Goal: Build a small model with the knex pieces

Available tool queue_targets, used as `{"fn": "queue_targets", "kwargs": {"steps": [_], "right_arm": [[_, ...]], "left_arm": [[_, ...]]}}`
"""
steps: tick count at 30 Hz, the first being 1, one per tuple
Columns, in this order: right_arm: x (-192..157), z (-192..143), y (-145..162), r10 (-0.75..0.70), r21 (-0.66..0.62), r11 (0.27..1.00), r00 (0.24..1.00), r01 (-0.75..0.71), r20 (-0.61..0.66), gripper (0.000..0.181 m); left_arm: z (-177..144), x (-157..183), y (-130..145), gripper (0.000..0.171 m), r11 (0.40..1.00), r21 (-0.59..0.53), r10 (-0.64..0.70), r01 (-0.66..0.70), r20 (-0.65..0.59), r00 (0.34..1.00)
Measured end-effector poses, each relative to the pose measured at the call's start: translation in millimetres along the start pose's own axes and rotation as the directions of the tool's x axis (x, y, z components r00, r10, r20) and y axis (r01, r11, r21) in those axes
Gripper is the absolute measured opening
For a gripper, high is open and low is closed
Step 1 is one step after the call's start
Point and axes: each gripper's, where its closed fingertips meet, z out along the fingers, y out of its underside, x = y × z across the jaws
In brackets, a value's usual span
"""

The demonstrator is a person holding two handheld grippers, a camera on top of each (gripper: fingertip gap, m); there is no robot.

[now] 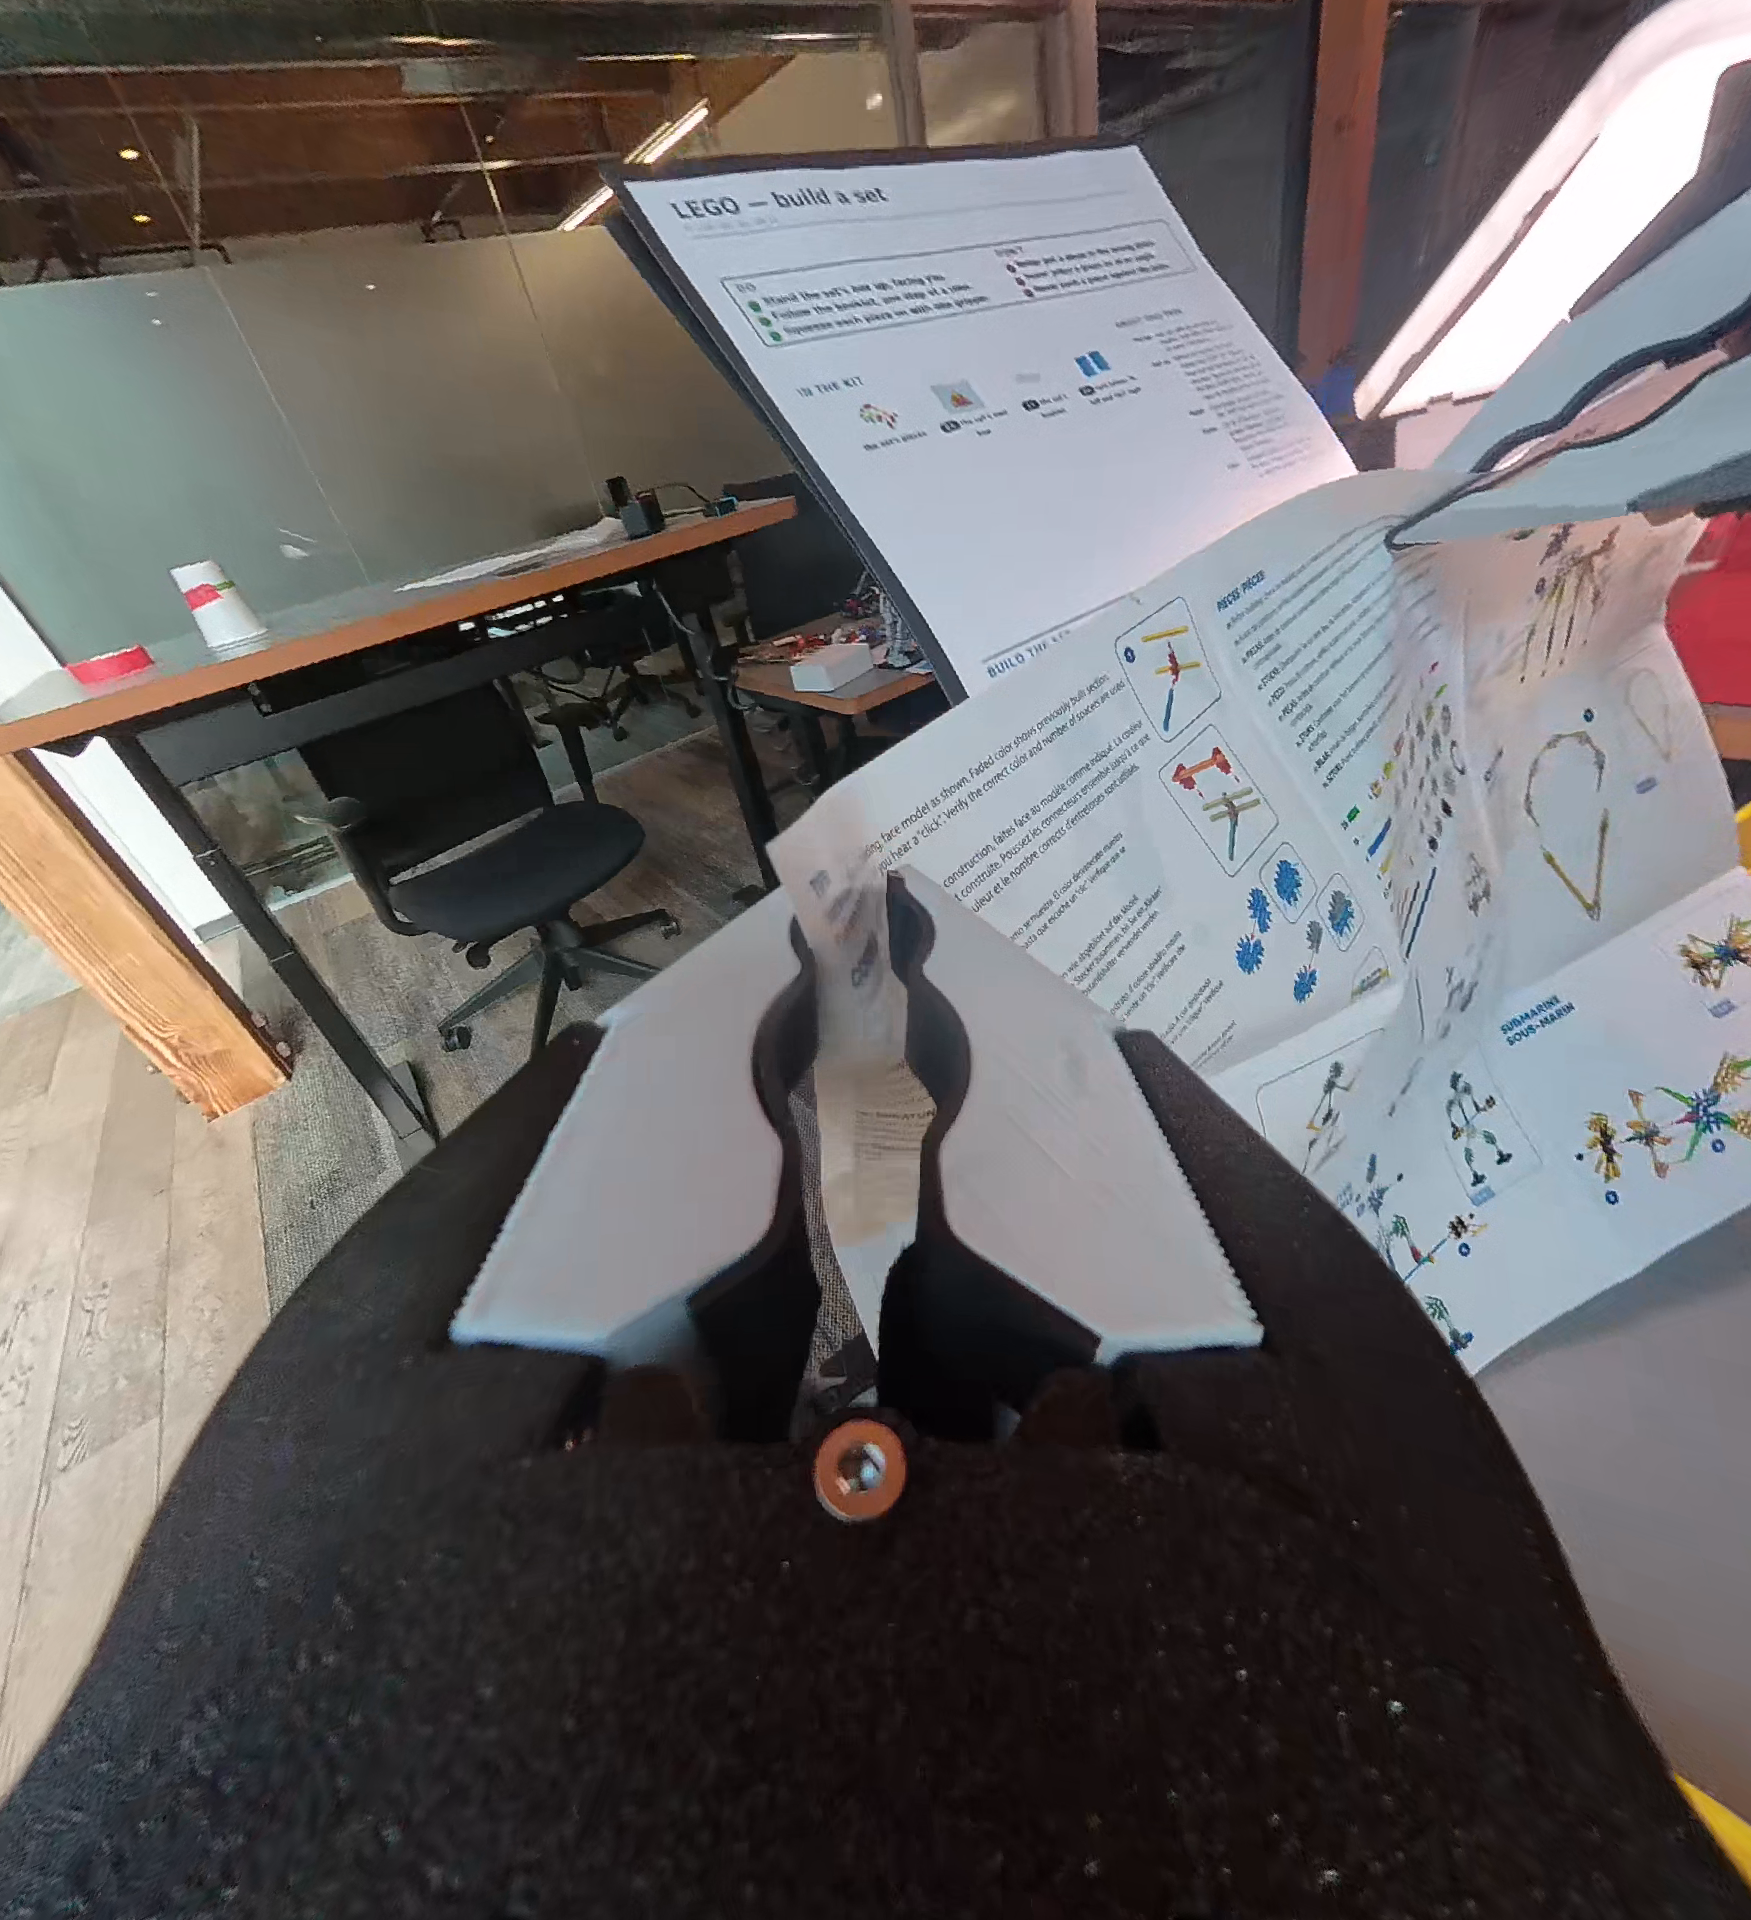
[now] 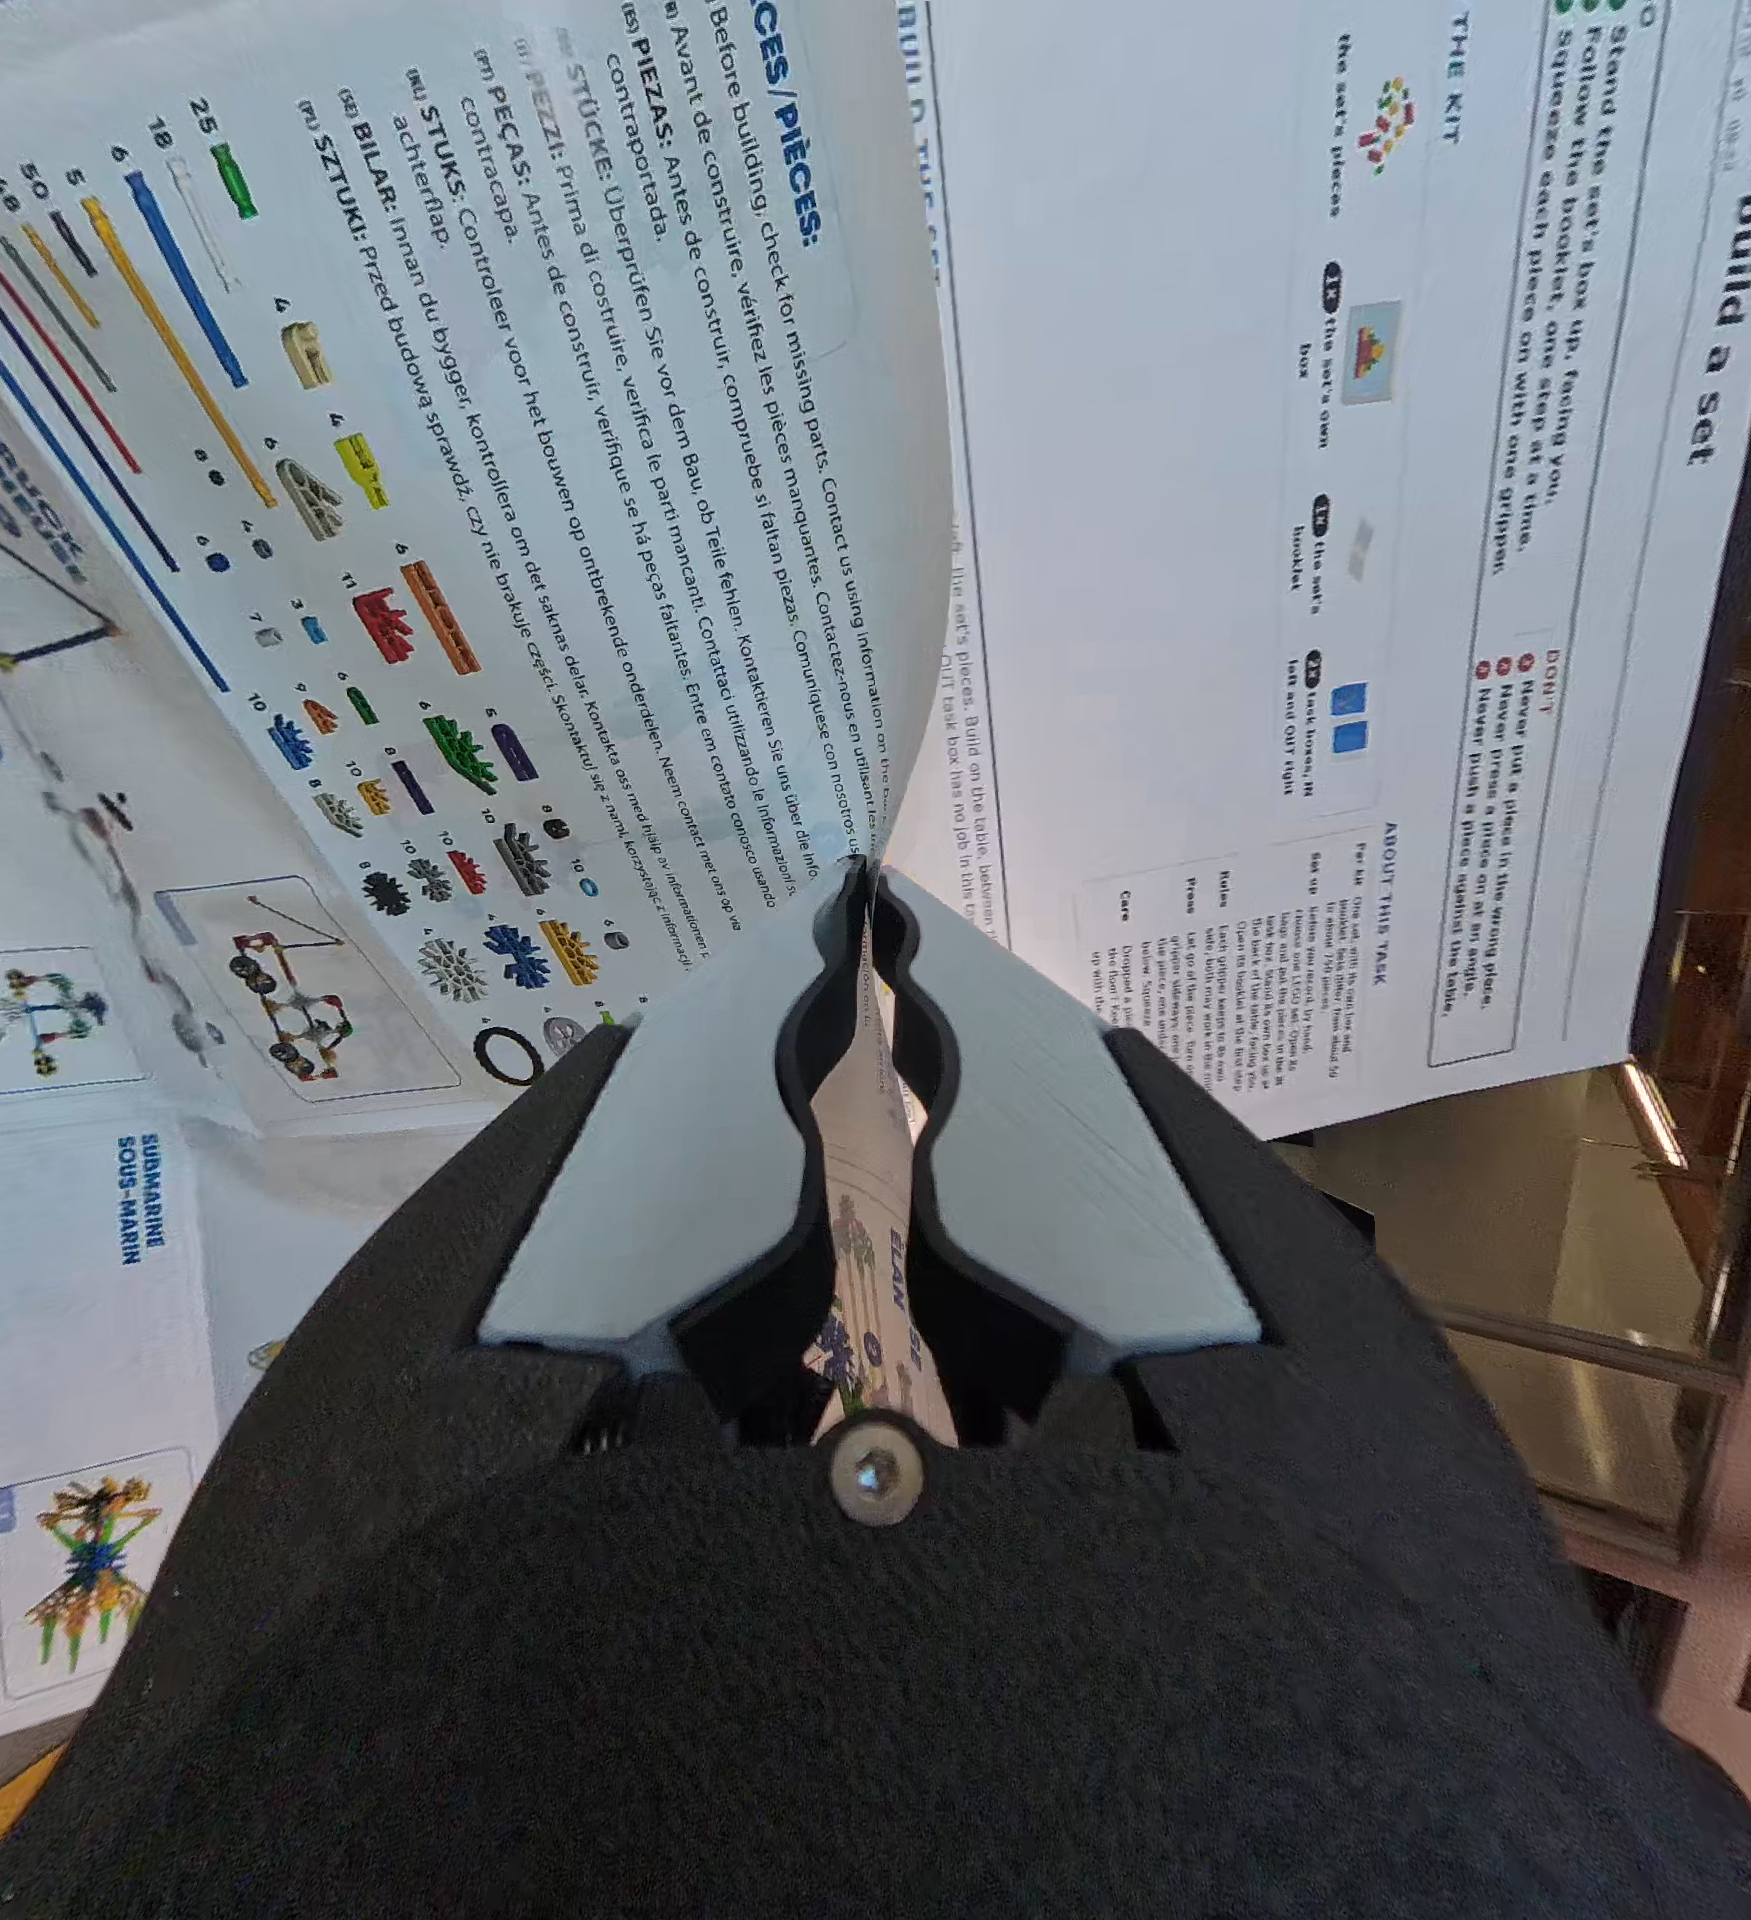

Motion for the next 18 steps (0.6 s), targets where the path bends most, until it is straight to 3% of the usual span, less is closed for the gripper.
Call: {"fn": "queue_targets", "kwargs": {"steps": [4,8,11,14,16,18], "right_arm": [[25.4,3.9,-8.2,0.027,-0.002,1.000,0.994,-0.028,-0.108,0.000],[34.3,6.7,0.3,0.095,-0.030,0.994,0.982,-0.101,-0.162,0.000],[33.1,10.8,10.3,0.150,-0.026,0.987,0.978,-0.156,-0.147,0.000],[26.9,15.4,17.1,0.174,-0.020,0.984,0.975,-0.178,-0.136,0.000],[23.4,17.4,16.5,0.186,-0.007,0.982,0.974,-0.188,-0.133,0.000],[22.6,18.5,13.2,0.195,0.015,0.981,0.971,-0.195,-0.138,0.000]], "left_arm": [[-9.8,-12.0,-6.5,0.025,0.998,-0.014,-0.055,0.056,0.074,0.996],[-36.7,-2.8,32.0,0.035,0.993,-0.105,-0.047,0.060,0.120,0.992],[-60.9,13.9,101.5,0.039,0.946,-0.322,-0.018,0.048,0.096,0.995],[-88.7,26.5,205.5,0.054,0.765,-0.643,0.003,0.025,0.043,0.999],[-101.1,25.8,257.6,0.056,0.662,-0.748,0.058,-0.038,0.001,0.998],[-101.1,27.1,287.8,0.057,0.614,-0.783,0.080,-0.094,-0.056,0.995]]}}
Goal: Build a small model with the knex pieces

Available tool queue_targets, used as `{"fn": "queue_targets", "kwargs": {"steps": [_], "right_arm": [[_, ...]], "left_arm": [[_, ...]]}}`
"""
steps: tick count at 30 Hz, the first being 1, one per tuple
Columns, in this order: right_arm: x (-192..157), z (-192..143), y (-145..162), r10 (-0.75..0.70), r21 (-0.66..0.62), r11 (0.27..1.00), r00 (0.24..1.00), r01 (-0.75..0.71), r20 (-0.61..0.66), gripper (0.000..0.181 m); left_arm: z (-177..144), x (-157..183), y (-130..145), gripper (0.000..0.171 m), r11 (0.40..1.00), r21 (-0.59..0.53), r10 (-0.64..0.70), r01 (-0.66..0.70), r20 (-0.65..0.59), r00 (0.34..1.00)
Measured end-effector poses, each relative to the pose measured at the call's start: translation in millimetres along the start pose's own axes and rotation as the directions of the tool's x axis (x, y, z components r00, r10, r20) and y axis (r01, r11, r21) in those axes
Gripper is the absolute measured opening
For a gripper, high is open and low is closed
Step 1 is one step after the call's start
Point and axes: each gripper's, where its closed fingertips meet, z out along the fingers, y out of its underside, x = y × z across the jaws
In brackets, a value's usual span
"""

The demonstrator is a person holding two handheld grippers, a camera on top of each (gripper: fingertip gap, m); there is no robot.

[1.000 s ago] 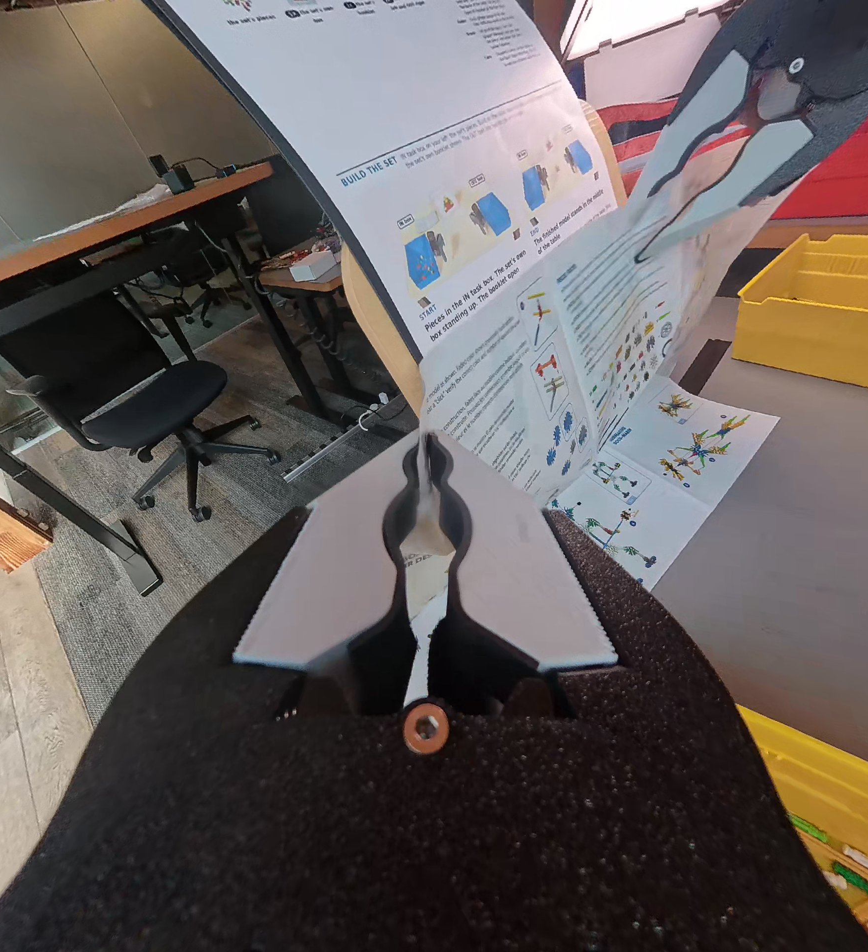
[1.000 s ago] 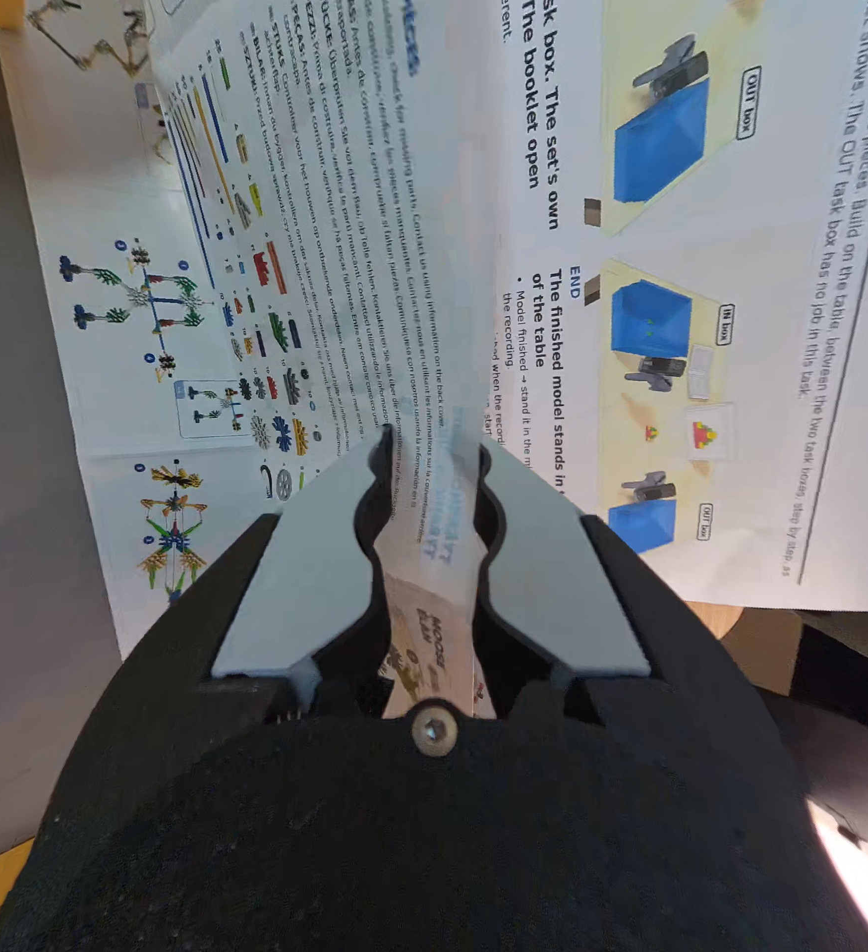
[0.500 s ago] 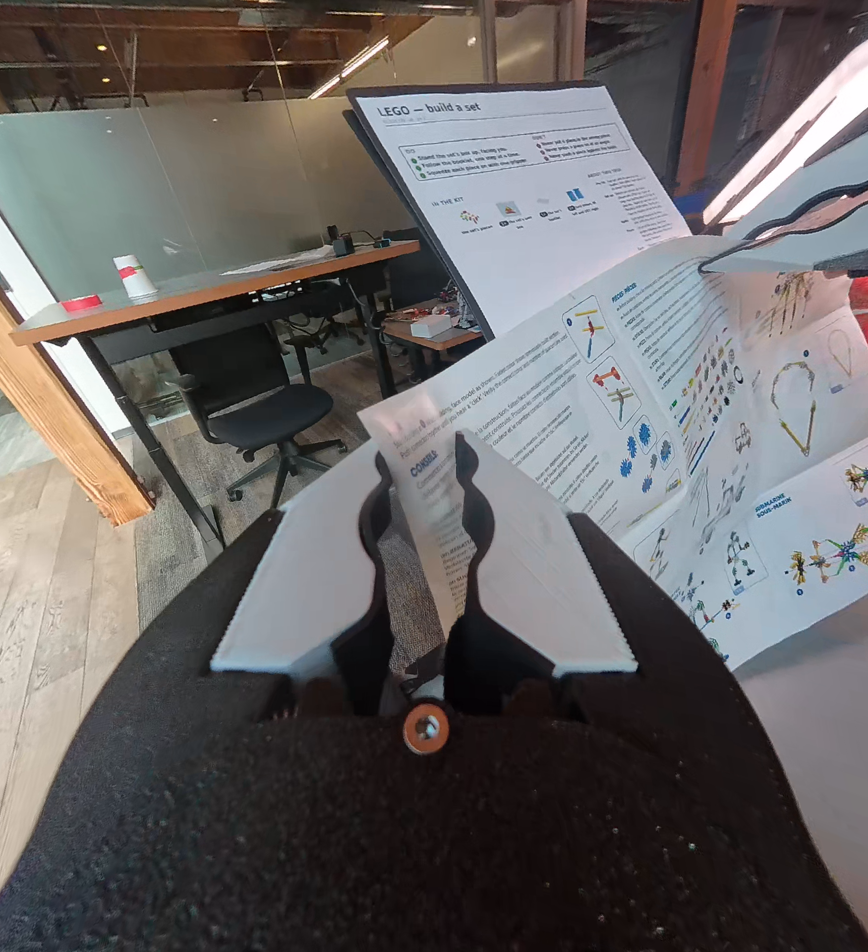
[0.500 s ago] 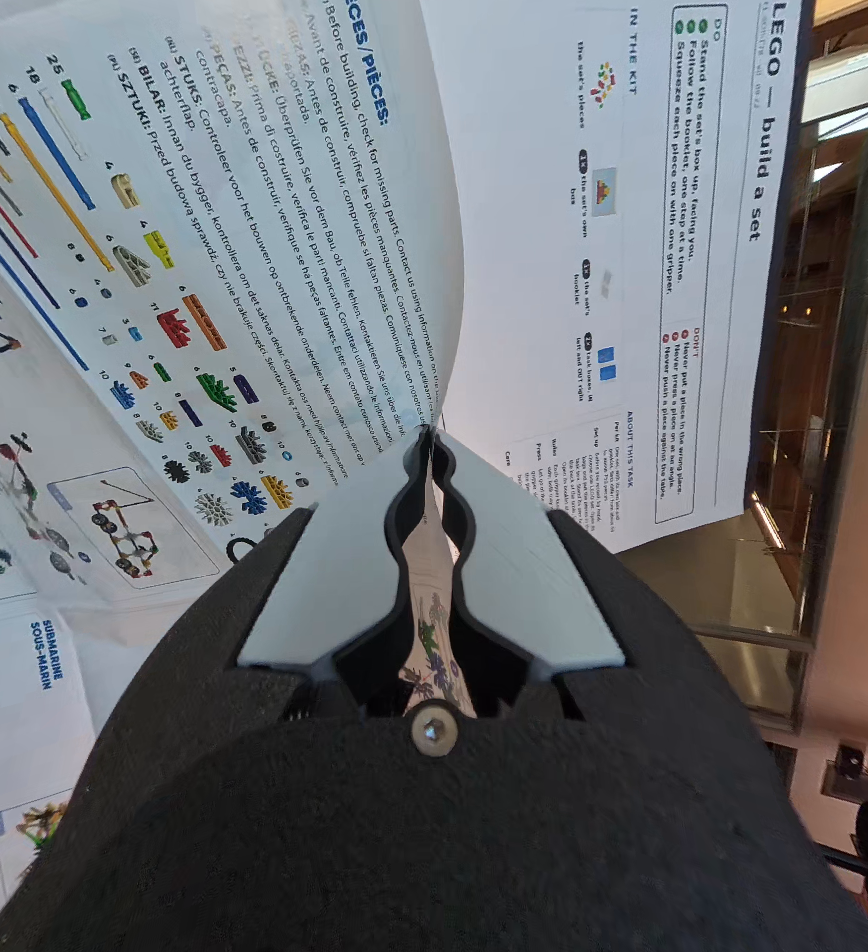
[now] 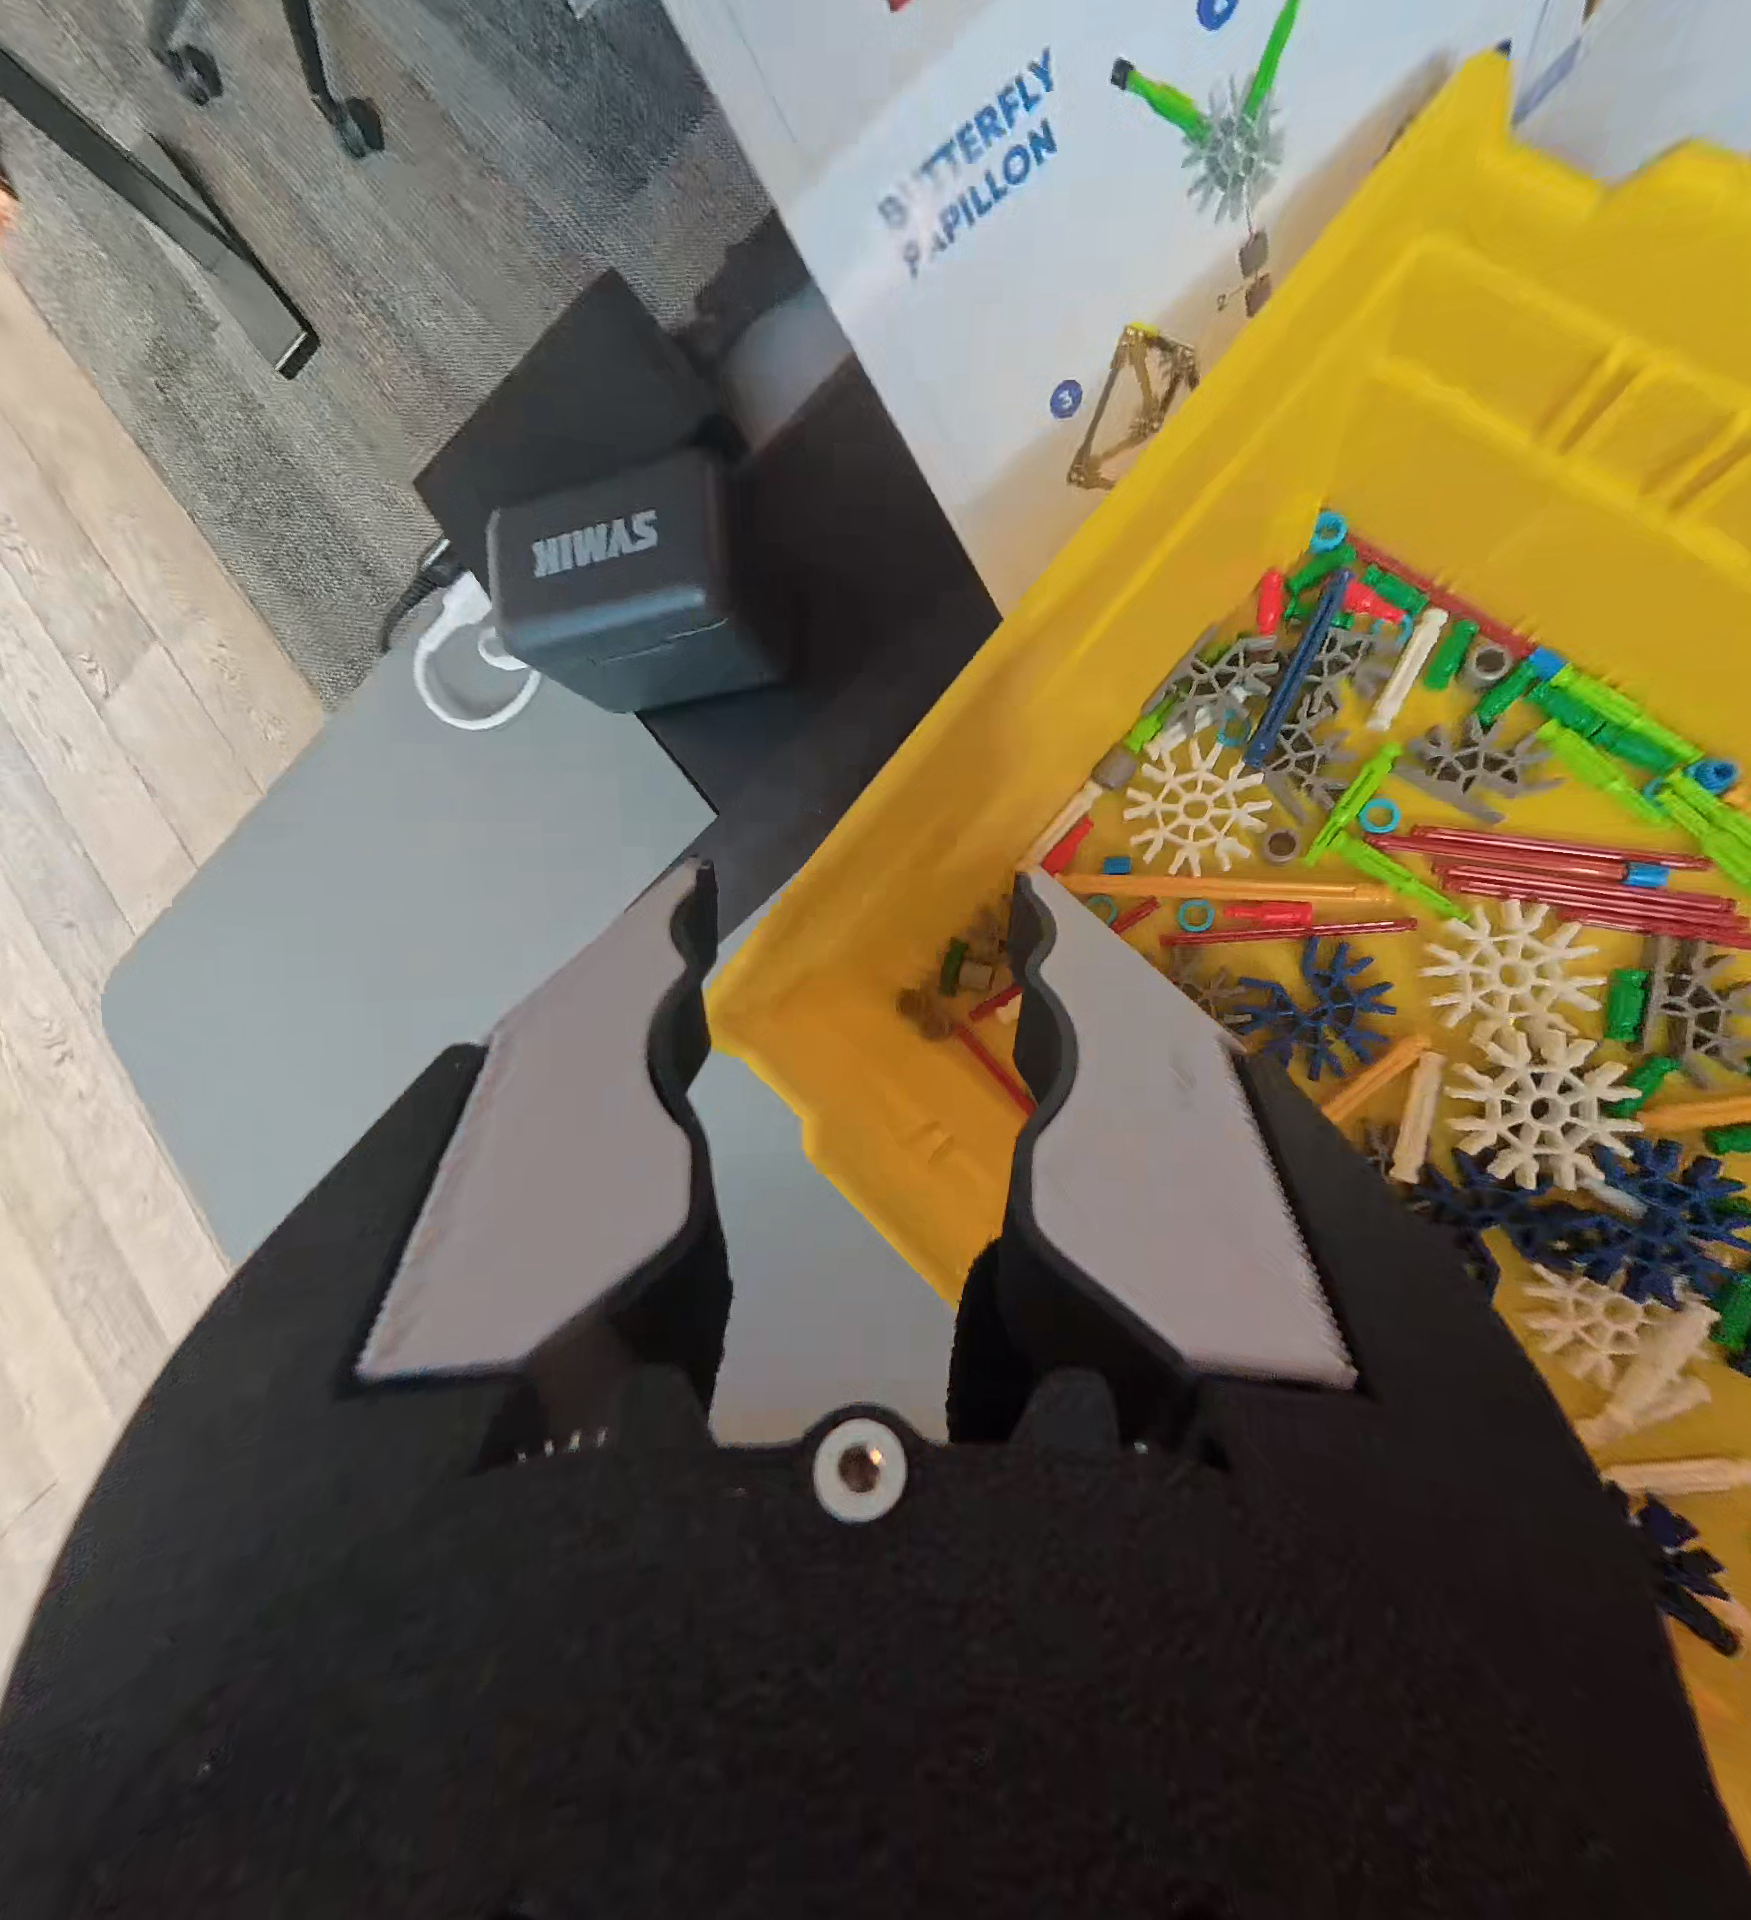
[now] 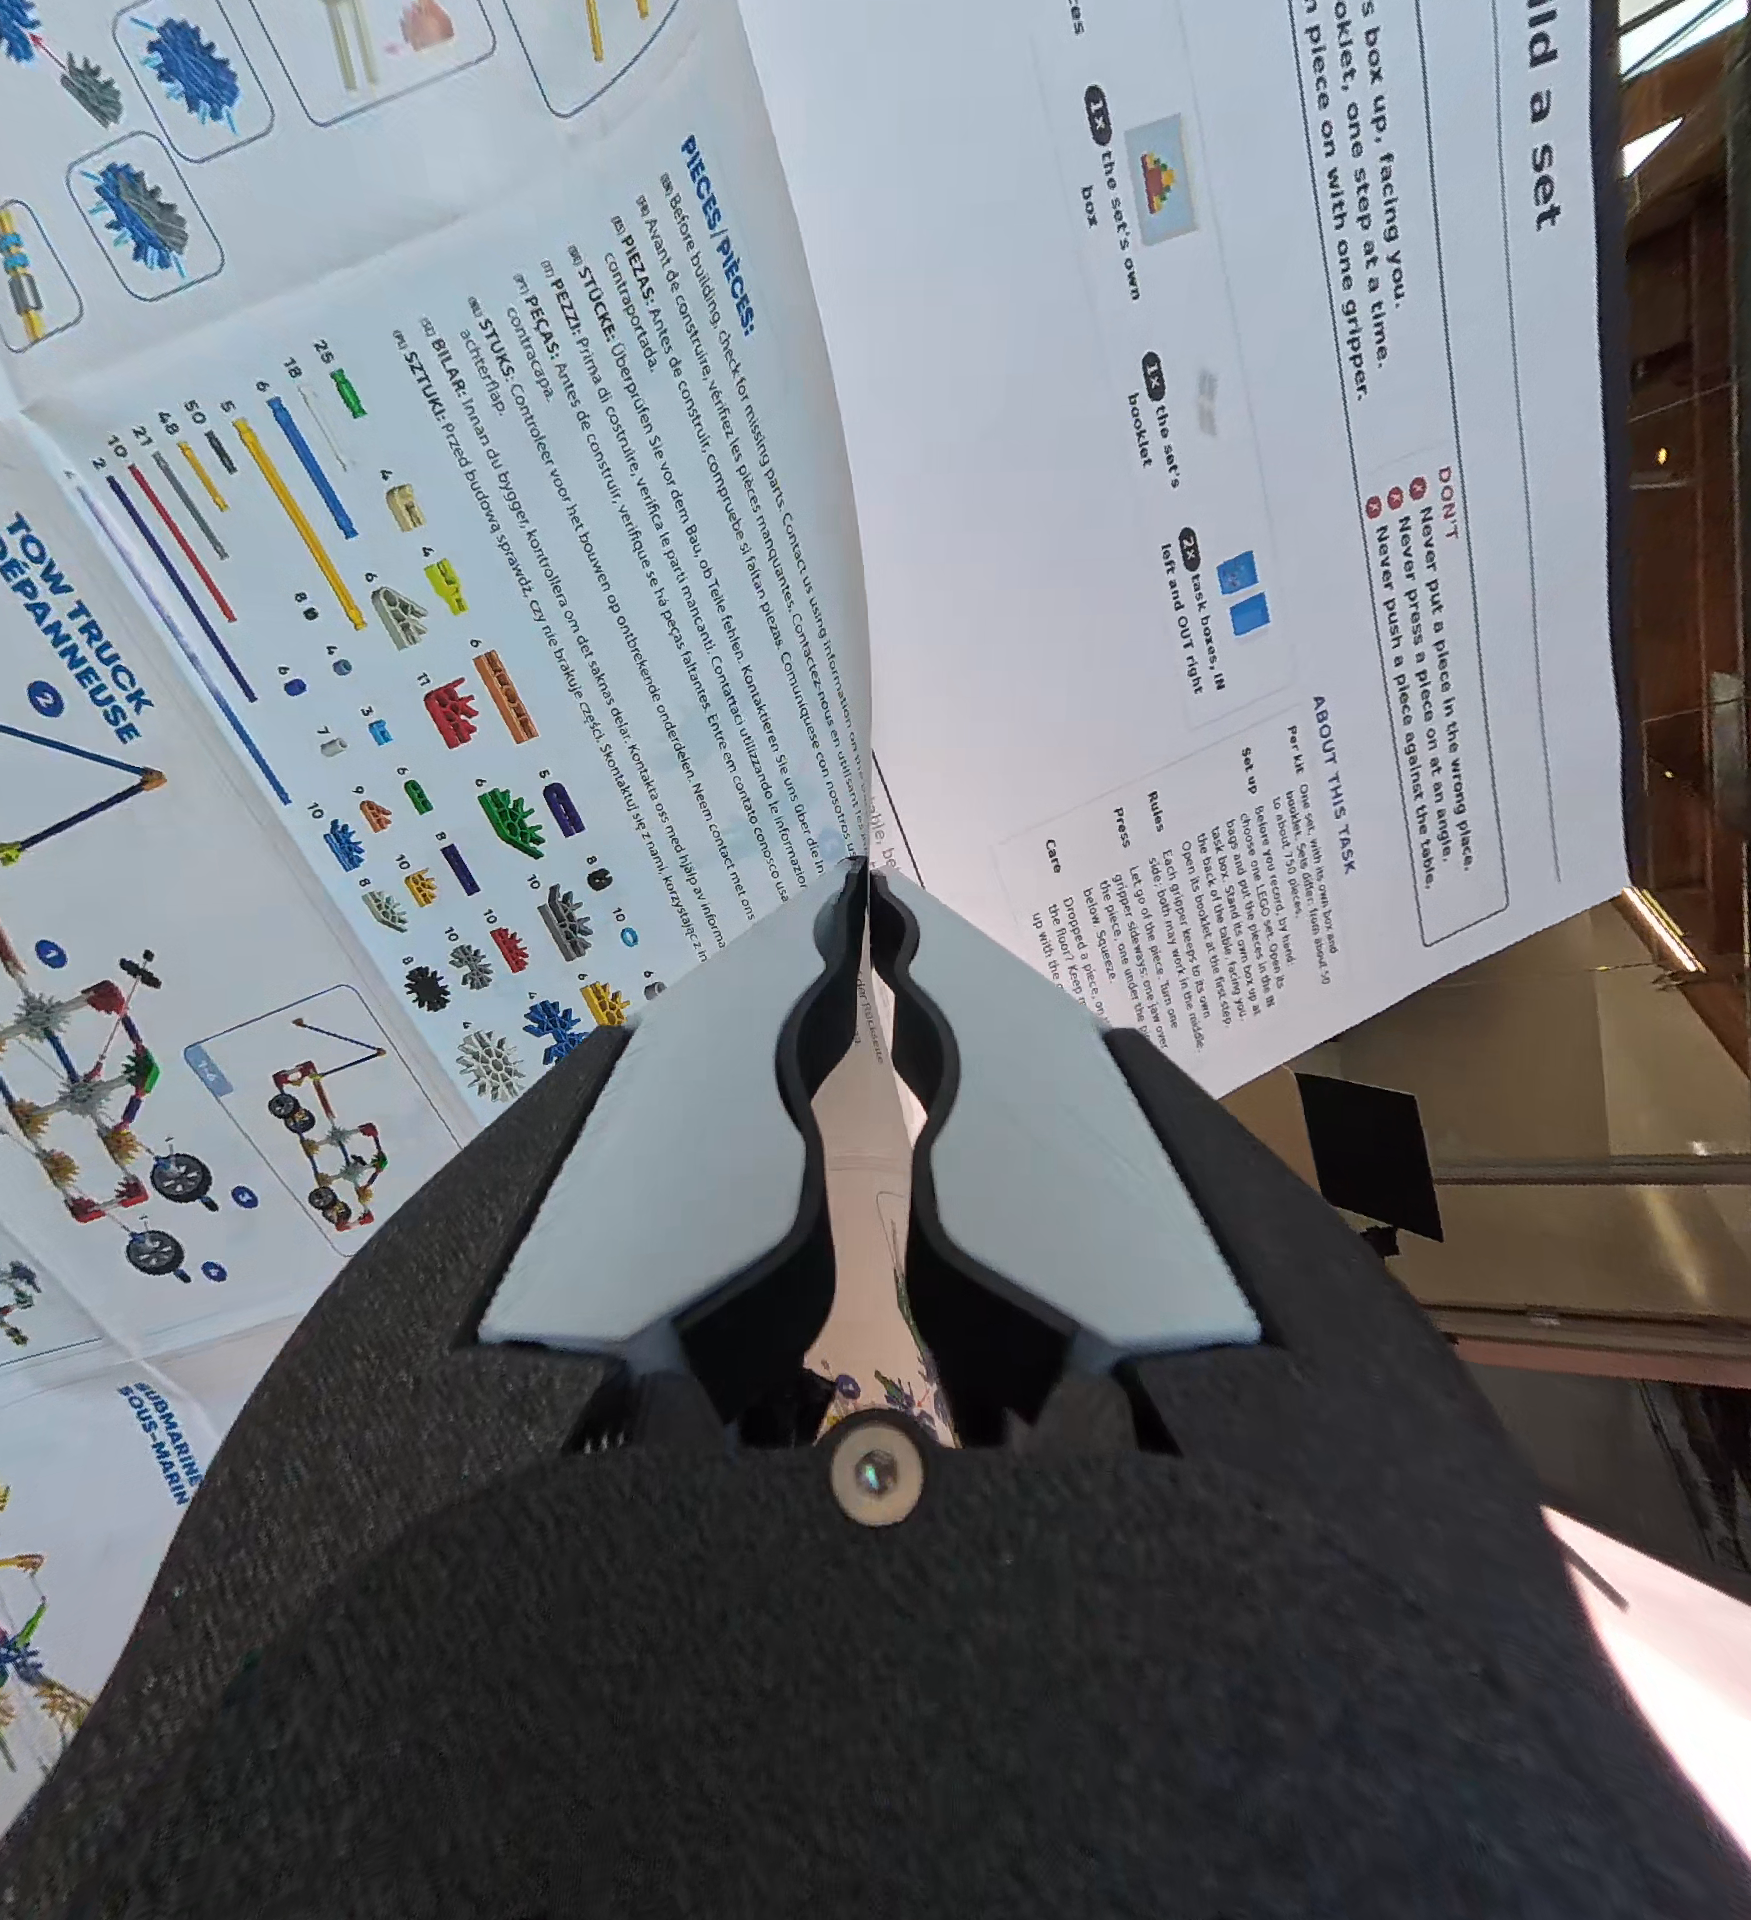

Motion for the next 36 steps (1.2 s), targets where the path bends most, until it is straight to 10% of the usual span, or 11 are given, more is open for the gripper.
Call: {"fn": "queue_targets", "kwargs": {"steps": [12,24,36], "right_arm": [[-1.9,3.0,-34.2,0.020,0.164,0.986,0.999,-0.014,-0.037,0.000],[-10.3,14.9,-47.8,0.043,0.263,0.965,0.997,-0.024,-0.066,0.000],[-20.2,-7.5,-17.8,0.018,0.246,0.969,0.998,-0.002,-0.061,0.027]], "left_arm": [[46.4,46.3,-57.3,0.016,0.932,0.017,0.358,-0.362,-0.185,0.915],[55.8,23.5,-72.8,0.018,0.954,-0.010,0.299,-0.300,-0.048,0.953],[-6.2,43.5,-136.7,0.029,0.931,0.328,0.194,-0.164,-0.063,0.979]]}}
